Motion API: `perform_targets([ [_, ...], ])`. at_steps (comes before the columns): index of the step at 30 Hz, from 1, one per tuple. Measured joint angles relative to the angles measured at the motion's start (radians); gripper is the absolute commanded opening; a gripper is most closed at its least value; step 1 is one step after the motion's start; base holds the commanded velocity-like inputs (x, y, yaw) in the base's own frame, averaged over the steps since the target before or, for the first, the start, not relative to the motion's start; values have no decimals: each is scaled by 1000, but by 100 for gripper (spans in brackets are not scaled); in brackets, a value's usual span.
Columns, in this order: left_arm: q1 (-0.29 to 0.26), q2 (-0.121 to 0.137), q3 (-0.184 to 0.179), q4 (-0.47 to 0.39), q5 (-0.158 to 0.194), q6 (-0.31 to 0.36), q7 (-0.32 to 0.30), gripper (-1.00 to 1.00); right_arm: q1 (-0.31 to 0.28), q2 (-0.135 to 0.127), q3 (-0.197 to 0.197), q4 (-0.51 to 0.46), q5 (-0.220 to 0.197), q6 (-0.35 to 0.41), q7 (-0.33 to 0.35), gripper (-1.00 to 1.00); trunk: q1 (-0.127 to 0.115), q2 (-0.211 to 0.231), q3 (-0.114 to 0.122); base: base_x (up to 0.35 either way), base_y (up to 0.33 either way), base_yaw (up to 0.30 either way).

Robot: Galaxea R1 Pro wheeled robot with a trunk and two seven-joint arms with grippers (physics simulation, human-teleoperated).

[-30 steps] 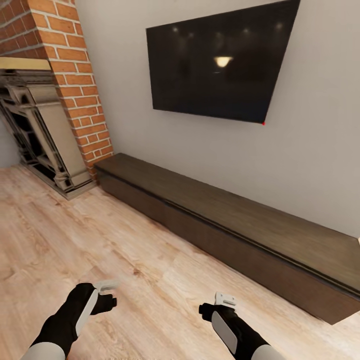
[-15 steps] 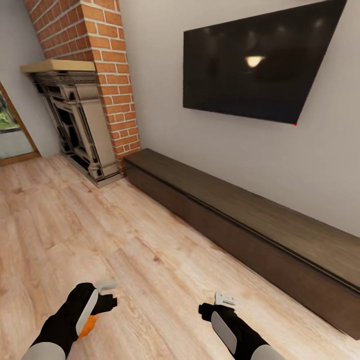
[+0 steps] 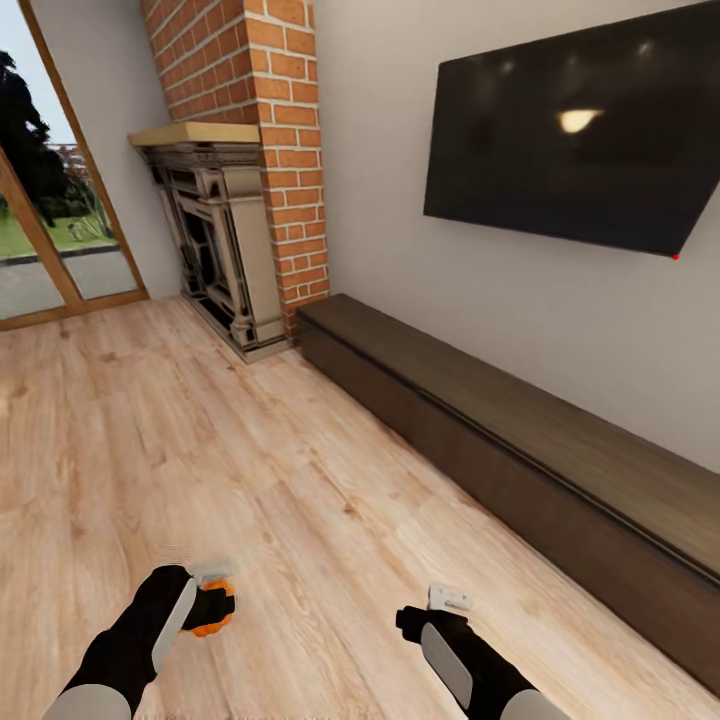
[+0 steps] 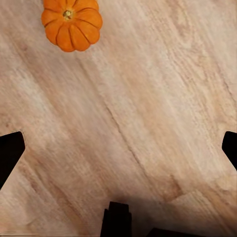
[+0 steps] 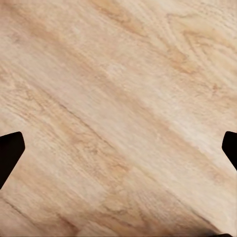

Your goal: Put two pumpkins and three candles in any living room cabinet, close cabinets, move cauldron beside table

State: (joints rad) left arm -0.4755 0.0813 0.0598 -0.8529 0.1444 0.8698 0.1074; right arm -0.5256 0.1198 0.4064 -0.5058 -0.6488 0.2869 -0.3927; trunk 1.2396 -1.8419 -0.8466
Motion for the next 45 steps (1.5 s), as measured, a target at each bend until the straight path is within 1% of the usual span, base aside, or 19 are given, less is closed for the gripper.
perform_targets([
  [18,0,2,4,-6,2,1,-1,100,0,2,1,1,0,0,0,100,0,0,0,0,0,292],
  [25,0,3,5,-8,6,3,-1,100,-1,1,26,1,0,-1,-1,100,0,0,0,0,19,292],
  [29,0,3,5,-8,6,3,-2,100,-1,1,34,1,0,-1,-1,100,0,0,0,0,191,292],
  [35,0,3,3,-8,7,3,-2,100,0,2,35,1,0,-2,-1,100,0,0,0,2,273,292],
  [45,0,8,8,-10,9,3,-9,100,0,2,35,1,0,-2,-1,100,0,0,-1,154,269,292],
])
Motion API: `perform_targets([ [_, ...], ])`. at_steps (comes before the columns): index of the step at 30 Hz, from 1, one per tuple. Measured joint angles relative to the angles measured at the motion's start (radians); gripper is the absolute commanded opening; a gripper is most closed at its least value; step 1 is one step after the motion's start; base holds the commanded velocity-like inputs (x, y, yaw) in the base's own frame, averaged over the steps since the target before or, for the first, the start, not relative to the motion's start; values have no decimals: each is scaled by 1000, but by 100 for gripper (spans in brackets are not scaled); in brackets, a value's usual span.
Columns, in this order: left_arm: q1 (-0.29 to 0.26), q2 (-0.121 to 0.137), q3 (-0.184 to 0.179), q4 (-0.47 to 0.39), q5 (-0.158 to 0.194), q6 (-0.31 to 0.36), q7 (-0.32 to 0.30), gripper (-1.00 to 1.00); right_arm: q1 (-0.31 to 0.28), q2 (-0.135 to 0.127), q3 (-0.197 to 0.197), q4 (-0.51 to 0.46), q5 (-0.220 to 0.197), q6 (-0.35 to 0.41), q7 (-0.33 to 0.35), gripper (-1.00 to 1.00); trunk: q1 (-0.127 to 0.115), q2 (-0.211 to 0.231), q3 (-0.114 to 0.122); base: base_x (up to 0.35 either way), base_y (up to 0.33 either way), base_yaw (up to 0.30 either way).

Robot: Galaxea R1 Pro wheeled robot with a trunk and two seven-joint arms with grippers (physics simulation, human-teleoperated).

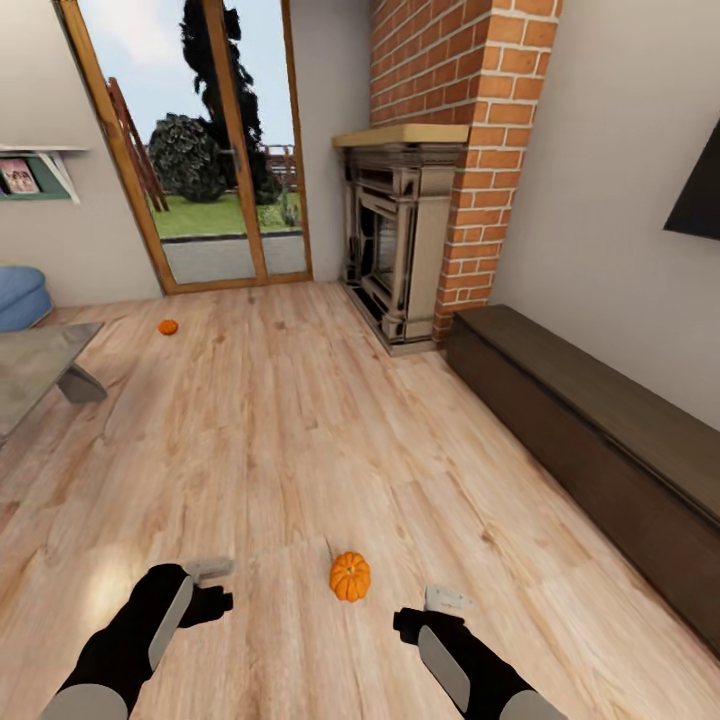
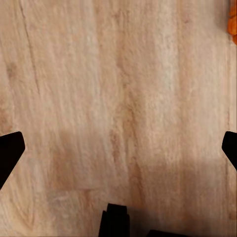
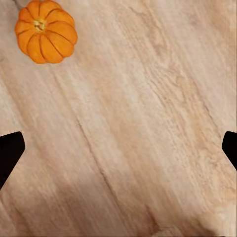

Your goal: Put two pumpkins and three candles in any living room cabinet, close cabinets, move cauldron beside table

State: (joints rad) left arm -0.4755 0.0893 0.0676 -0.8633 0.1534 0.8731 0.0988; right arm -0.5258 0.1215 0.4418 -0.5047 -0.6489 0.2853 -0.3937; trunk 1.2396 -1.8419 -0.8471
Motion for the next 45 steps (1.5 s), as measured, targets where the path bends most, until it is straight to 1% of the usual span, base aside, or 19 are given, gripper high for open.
perform_targets([
  [9,0,2,1,-15,1,6,-2,100,0,0,0,0,0,0,1,100,0,0,-4,196,245,276],
  [19,0,3,1,-31,2,21,-4,100,0,0,1,0,0,1,1,100,0,0,-17,153,137,181],
  [21,0,4,2,-31,2,20,-5,100,0,0,0,0,0,1,1,100,0,0,-20,179,176,61],
  [25,0,16,7,-31,2,23,-6,100,0,-2,0,0,0,0,1,100,0,0,-26,178,230,18],
  [29,0,18,9,-31,3,24,-7,100,0,-4,0,0,0,-2,2,100,0,0,-31,125,291,3],
  [36,0,20,9,-31,3,24,-27,100,0,-6,0,-1,1,-2,2,100,0,0,-32,130,301,0],
  [45,0,20,9,-31,3,23,-30,100,0,-4,0,0,1,-2,3,100,0,0,-35,74,328,15],
])
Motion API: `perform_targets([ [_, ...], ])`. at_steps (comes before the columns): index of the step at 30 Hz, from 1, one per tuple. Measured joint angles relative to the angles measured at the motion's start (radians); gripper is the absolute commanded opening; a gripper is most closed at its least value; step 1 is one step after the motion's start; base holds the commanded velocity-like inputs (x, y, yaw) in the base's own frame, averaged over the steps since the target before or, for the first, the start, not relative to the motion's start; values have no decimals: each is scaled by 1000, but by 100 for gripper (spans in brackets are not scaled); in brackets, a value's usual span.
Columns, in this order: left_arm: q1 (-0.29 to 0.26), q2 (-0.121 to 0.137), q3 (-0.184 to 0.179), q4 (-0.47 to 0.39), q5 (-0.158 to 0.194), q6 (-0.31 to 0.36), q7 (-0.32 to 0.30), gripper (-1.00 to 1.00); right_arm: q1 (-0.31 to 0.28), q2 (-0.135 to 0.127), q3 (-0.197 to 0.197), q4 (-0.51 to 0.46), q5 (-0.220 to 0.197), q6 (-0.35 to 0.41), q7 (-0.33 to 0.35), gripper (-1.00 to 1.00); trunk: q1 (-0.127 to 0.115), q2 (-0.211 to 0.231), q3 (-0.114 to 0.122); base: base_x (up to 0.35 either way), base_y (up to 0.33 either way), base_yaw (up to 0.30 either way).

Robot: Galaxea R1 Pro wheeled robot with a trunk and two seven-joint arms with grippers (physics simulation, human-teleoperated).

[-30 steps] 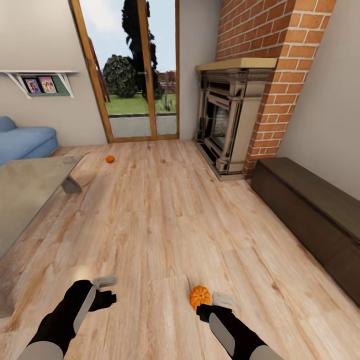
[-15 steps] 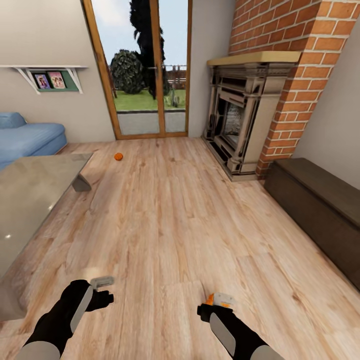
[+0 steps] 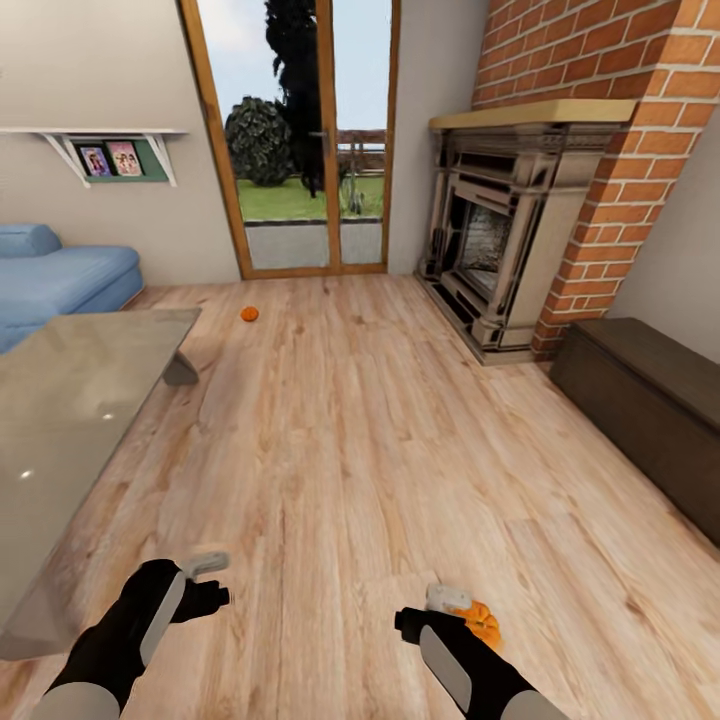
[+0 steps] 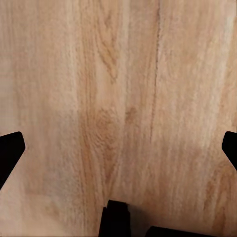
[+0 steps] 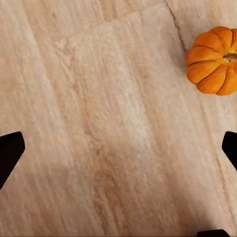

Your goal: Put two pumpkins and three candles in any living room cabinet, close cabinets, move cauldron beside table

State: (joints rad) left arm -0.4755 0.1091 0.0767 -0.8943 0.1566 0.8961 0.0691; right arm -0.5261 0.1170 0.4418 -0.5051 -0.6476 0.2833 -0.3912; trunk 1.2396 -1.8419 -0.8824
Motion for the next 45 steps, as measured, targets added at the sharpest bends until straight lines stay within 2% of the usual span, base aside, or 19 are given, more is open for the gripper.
perform_targets([
  [18,0,0,-1,0,-1,-2,0,100,0,0,0,0,0,-1,0,100,0,0,-20,216,269,55],
  [45,0,0,-2,0,-1,-6,0,100,0,0,0,0,-1,-1,0,100,0,0,-20,325,72,0],
])
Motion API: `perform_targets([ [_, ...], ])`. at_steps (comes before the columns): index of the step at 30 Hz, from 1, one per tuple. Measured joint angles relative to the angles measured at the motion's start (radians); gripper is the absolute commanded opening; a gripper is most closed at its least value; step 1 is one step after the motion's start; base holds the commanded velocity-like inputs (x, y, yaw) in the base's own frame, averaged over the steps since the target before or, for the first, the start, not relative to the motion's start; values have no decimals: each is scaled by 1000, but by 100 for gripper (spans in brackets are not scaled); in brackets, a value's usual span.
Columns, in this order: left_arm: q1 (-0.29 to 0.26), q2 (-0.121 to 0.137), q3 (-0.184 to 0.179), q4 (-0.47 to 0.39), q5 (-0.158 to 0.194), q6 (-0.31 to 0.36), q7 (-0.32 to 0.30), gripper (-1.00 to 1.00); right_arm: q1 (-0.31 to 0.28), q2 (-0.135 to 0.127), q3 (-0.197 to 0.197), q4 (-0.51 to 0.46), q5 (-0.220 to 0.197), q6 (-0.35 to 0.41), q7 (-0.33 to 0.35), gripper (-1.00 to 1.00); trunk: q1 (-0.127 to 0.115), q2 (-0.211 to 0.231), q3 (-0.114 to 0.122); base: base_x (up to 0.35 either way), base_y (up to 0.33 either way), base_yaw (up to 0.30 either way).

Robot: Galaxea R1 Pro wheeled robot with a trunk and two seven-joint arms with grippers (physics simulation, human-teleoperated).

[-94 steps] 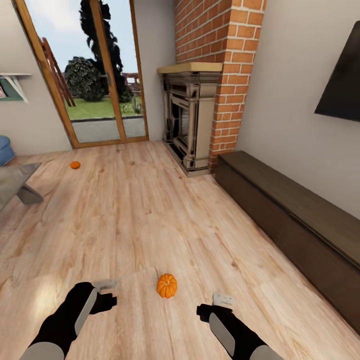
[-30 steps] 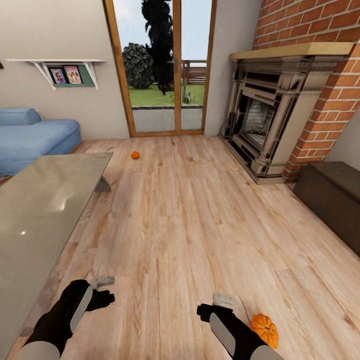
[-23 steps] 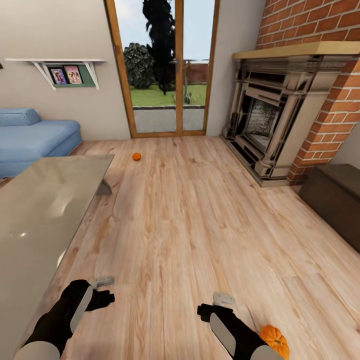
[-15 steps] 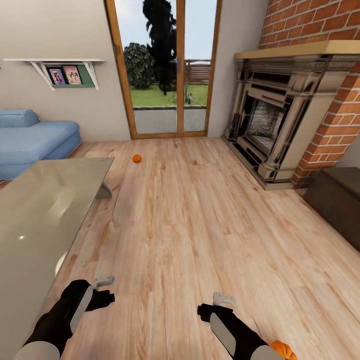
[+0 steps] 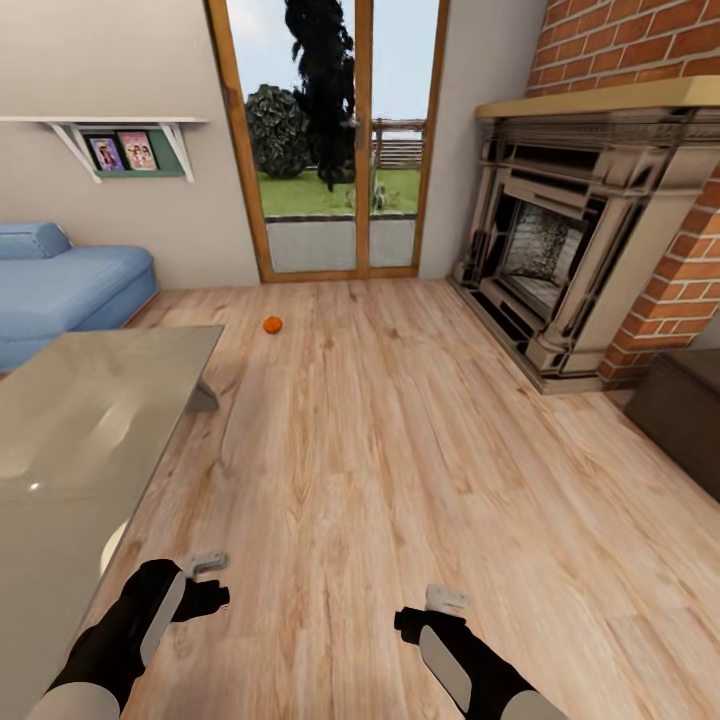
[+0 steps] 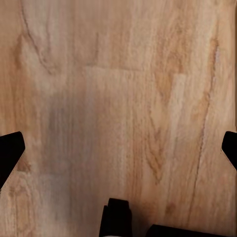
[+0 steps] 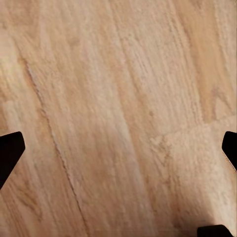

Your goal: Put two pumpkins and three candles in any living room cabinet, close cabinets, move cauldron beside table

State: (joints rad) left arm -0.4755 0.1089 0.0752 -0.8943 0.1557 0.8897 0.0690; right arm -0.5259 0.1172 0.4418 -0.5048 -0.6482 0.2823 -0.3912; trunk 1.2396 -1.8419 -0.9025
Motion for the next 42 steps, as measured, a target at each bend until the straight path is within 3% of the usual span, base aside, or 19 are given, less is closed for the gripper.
perform_targets([
  [28,0,0,-2,0,1,-4,-1,100,0,-1,0,0,-1,-1,0,100,0,0,0,333,7,0],
  [42,0,-2,-4,0,0,-6,0,100,1,0,0,38,2,-41,2,100,0,0,0,333,9,0],
])
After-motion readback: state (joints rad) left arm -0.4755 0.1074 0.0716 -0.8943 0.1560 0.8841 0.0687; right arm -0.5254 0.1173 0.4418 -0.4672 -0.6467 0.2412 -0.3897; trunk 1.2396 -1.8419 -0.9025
